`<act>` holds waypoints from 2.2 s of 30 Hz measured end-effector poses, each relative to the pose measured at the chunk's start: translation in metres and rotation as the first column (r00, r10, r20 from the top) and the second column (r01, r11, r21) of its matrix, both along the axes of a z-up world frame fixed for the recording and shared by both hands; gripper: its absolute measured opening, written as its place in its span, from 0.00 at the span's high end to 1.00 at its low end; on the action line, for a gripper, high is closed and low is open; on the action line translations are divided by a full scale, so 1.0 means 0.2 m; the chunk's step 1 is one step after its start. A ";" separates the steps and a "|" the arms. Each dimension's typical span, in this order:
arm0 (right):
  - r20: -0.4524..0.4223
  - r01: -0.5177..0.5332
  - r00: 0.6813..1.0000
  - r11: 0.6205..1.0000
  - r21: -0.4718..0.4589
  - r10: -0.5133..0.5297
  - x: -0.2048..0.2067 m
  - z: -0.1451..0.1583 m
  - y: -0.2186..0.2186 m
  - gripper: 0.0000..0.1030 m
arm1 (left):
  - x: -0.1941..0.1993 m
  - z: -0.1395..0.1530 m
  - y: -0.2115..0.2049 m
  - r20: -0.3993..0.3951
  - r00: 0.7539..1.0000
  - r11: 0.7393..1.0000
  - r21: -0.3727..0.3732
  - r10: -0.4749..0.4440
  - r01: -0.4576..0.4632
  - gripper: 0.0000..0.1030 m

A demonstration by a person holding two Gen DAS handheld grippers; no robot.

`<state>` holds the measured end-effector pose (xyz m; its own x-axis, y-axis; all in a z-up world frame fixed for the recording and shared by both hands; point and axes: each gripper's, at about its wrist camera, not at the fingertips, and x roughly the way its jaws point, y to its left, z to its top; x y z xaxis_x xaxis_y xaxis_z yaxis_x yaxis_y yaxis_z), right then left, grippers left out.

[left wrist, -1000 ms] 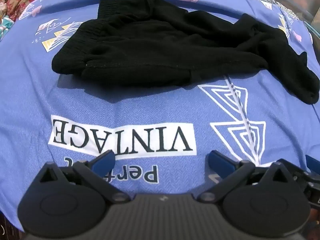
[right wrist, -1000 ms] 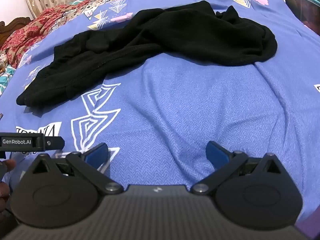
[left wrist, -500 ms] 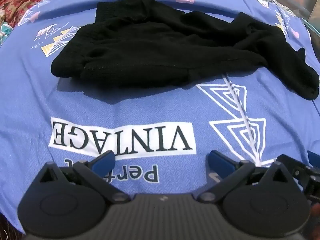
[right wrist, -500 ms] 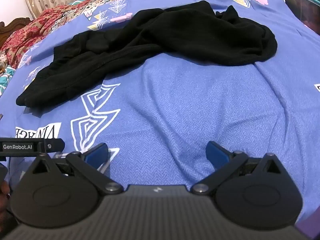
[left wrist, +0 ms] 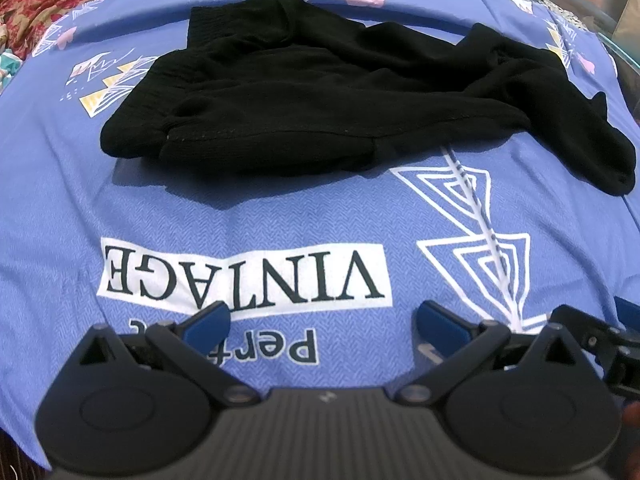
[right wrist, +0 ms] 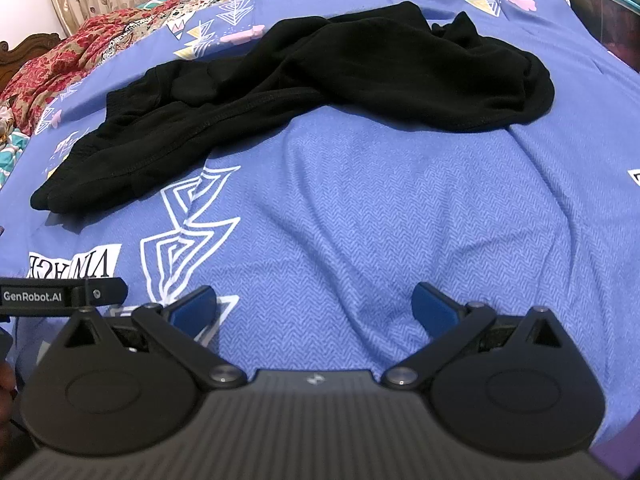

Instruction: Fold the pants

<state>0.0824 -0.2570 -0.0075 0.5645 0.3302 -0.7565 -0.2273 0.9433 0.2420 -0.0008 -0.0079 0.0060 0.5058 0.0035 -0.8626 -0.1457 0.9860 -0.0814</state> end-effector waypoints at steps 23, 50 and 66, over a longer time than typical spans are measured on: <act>0.002 -0.007 1.000 0.999 0.040 0.007 0.00 0.02 -0.04 0.05 | 0.24 0.07 0.65 -0.057 0.915 0.766 -0.528 0.398 -0.366 0.16; -0.106 0.479 0.876 0.825 0.298 -0.470 0.74 -0.05 -0.64 0.90 | 0.03 0.10 0.81 -0.076 0.866 0.736 -0.494 0.494 -0.463 0.92; 0.011 0.483 0.873 0.868 0.115 -0.487 0.03 0.17 -1.07 0.74 | -0.18 0.09 0.92 -0.086 0.873 0.734 -0.506 0.480 -0.453 0.92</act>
<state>0.0894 -0.4703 0.0272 0.7017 0.0838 -0.7075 0.2409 0.9067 0.3463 -0.0373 0.1753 0.0250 0.5947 -0.1699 -0.7858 -0.5594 0.6146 -0.5562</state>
